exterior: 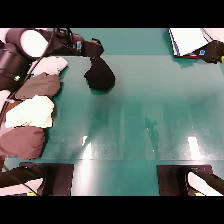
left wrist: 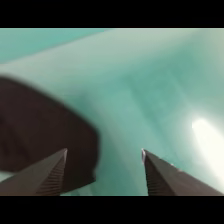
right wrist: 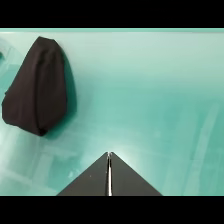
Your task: Fold the shirts.
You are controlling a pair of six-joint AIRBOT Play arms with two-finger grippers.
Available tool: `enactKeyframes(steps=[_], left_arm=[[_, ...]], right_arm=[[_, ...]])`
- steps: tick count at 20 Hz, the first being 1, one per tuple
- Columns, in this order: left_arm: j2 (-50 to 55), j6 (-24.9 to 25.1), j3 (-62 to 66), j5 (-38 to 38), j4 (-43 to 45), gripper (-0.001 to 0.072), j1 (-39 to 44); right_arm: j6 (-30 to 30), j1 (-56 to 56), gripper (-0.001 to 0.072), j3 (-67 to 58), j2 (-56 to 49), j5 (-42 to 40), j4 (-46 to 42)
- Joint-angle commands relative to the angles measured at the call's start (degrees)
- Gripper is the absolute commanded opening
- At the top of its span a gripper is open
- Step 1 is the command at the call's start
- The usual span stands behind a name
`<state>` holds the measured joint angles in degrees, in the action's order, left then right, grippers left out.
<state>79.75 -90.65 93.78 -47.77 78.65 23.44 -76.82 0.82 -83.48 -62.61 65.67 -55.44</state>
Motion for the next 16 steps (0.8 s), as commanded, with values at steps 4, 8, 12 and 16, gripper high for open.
enactKeyframes(steps=[4,8,12,16], left_arm=[[17.3,-4.9,0.0,0.5,-1.7,0.0573,-5.1],[23.5,-4.9,0.0,2.8,-3.9,0.0572,-5.1],[23.4,-4.9,2.9,0.7,-4.2,0.0031,-5.2],[21.9,-4.9,15.1,-8.0,-1.0,0.0021,-5.1]], right_arm=[[-0.1,0.1,0.0016,0.0,0.0,-0.6,0.0],[-0.1,0.1,0.0016,0.0,-0.2,-0.6,0.0],[-0.1,0.1,0.0015,0.0,-0.1,-0.7,0.0],[-0.1,0.0,0.0016,-1.1,0.5,-1.0,0.1]])
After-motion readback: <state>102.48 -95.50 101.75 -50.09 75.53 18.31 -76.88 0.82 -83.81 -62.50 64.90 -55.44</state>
